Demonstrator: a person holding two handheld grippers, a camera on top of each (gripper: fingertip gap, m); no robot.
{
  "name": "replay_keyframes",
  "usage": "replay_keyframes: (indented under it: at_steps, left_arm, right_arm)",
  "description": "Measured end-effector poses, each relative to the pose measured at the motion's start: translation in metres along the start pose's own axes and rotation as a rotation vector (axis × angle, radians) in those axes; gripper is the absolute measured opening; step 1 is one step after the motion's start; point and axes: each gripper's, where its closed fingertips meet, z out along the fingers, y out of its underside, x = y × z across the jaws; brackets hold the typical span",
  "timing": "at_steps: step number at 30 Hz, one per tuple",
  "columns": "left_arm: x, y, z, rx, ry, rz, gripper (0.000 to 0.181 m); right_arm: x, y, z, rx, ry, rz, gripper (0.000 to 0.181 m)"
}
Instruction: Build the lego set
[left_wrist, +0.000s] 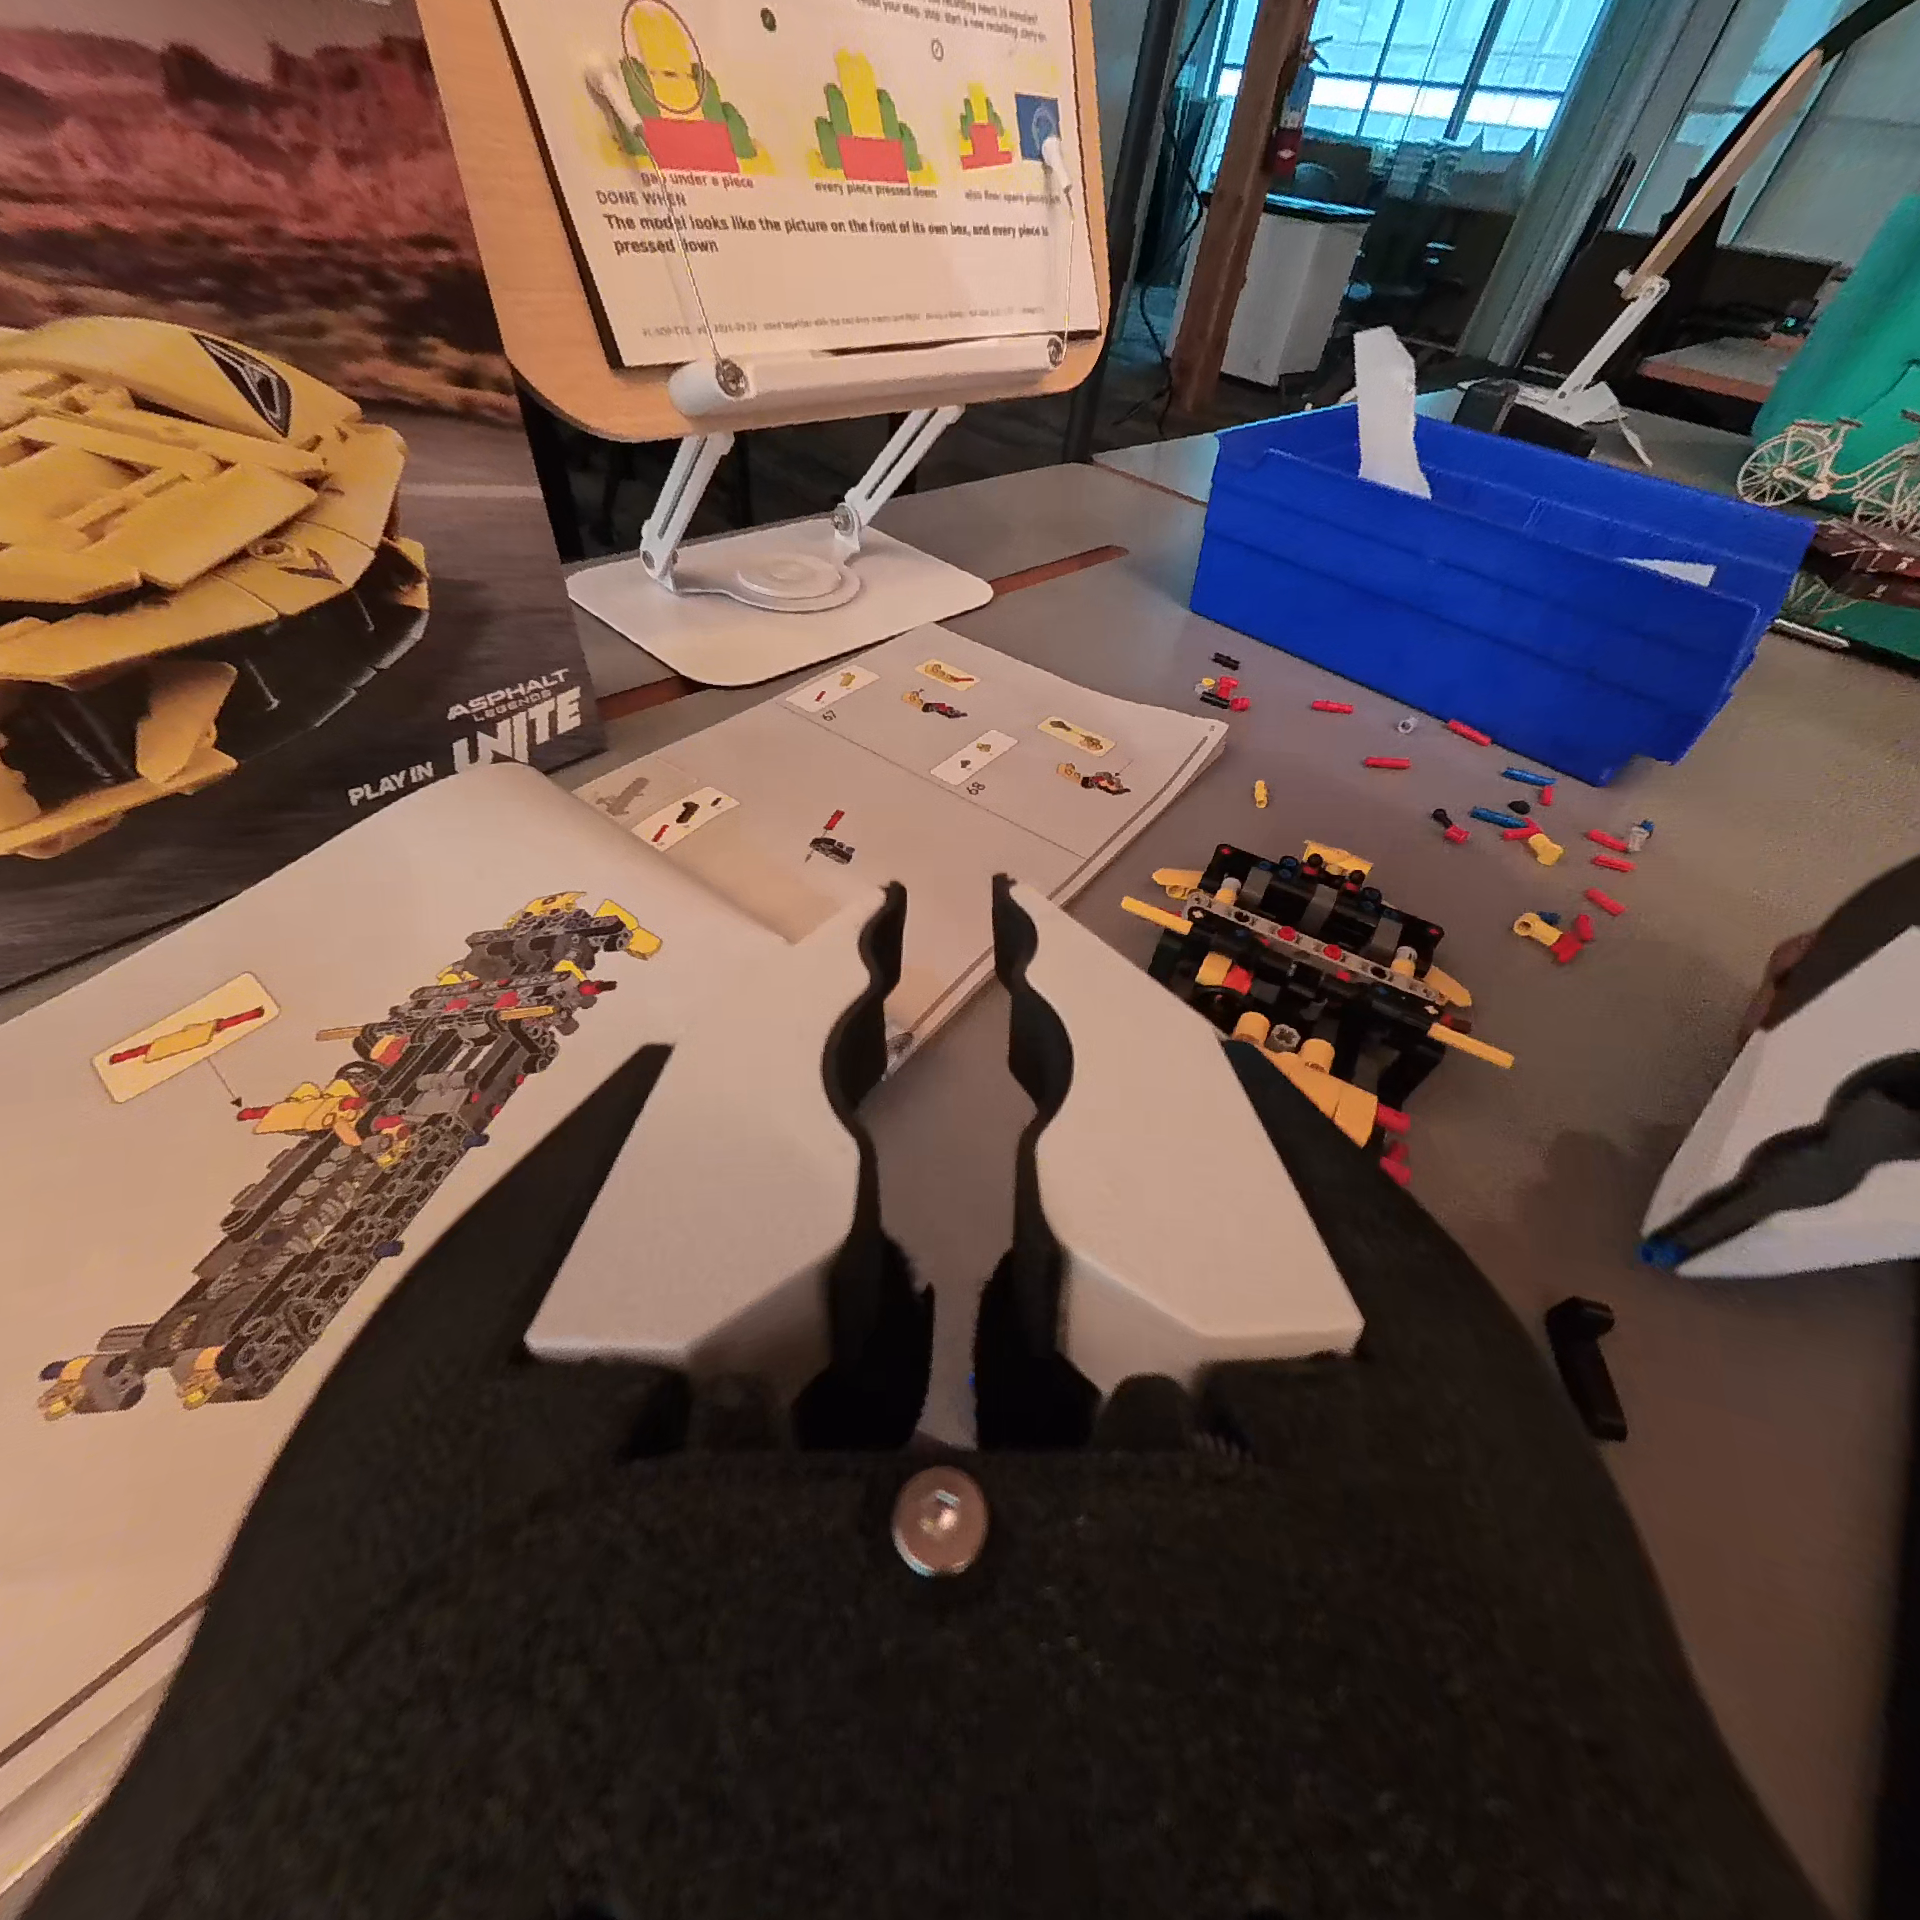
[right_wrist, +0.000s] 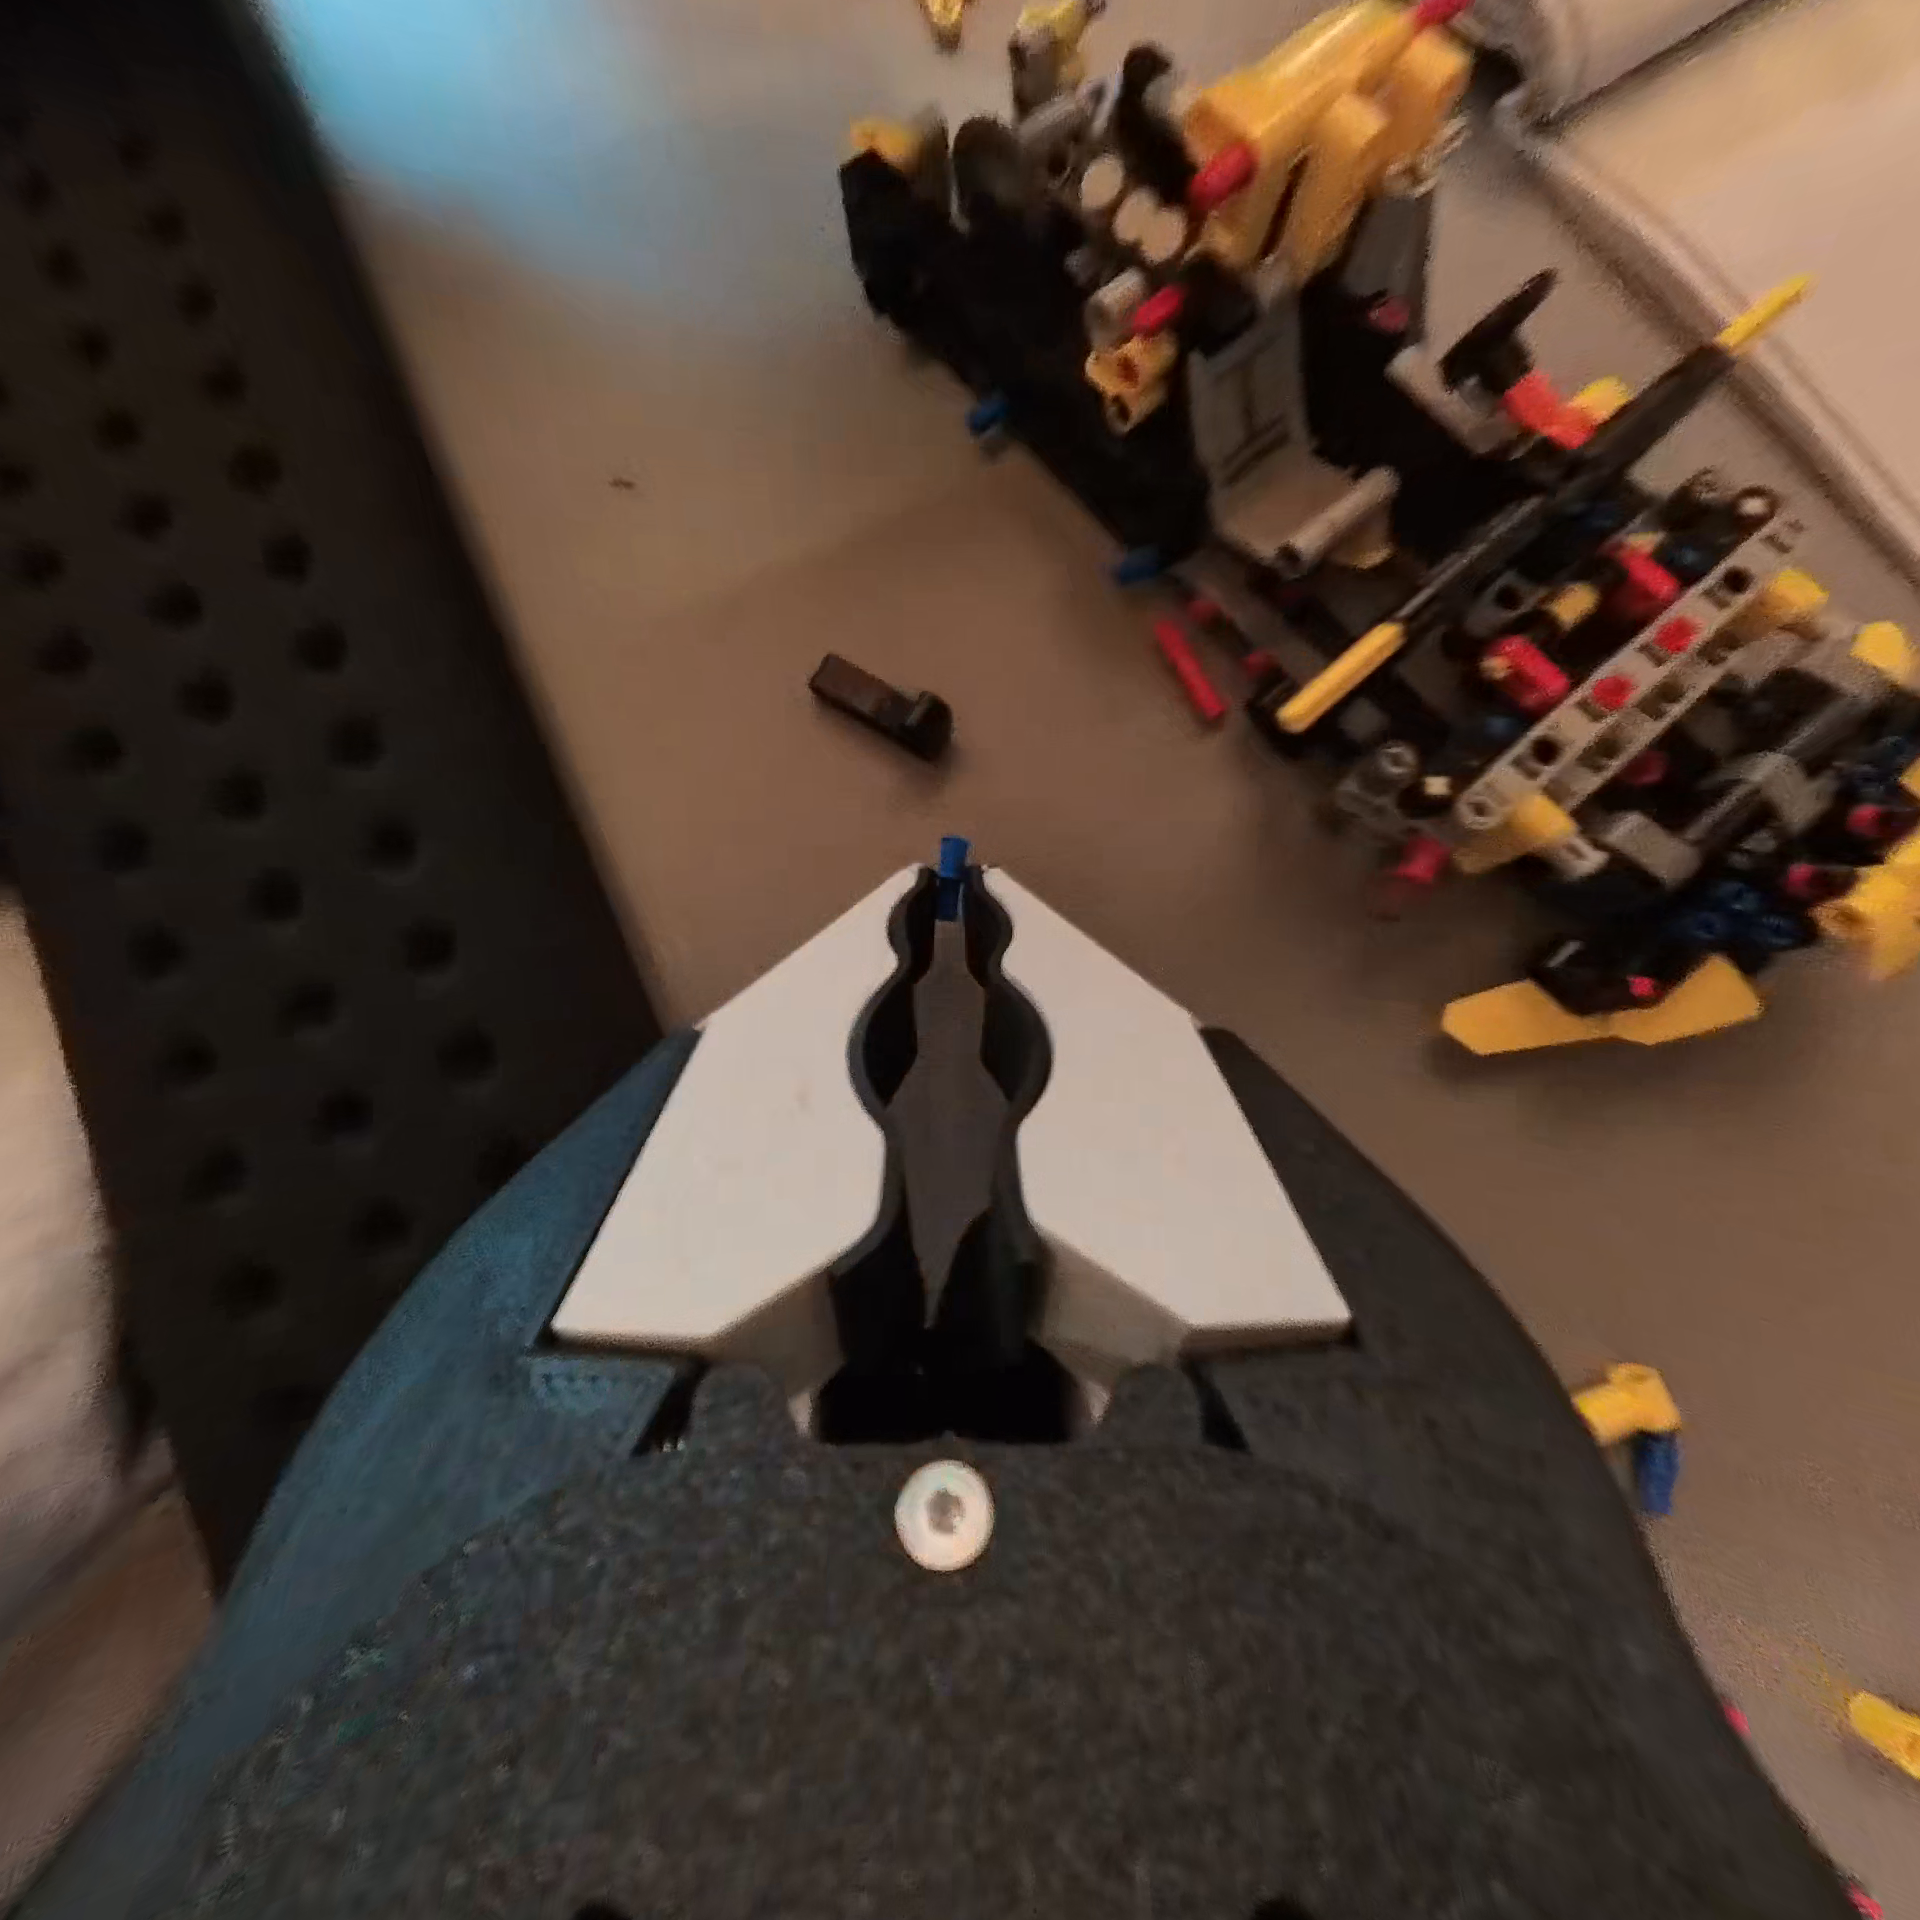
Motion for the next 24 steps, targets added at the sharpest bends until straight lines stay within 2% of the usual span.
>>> replay_keyframes:
  at_steps: [11,13,15,18,21,24]
  left_arm:
    - [0.006,-0.006,-0.004,0.014,0.006,0.019,0.016]
    - [0.007,-0.006,-0.005,0.015,0.007,0.027,0.016]
    - [0.008,-0.007,-0.005,0.014,0.007,0.035,0.016]
    - [0.008,-0.006,-0.005,0.013,0.006,0.038,0.016]
    - [0.009,-0.005,-0.004,0.01,0.01,0.034,0.016]
    - [0.008,-0.003,-0.003,0.003,0.007,0.041,0.017]
  right_arm:
    - [0.006,0.008,0.008,-0.019,0.088,0.01,0.006]
    - [0.009,0.008,0.005,-0.008,0.111,0.018,0.012]
    - [0.015,0.006,-0.007,0.029,0.151,0.036,0.017]
    - [0.043,0.013,-0.042,0.083,0.284,0.088,0.017]
    - [0.09,0.038,-0.081,0.112,0.448,0.208,0.017]
    - [0.124,0.068,-0.106,0.117,0.509,0.345,0.021]
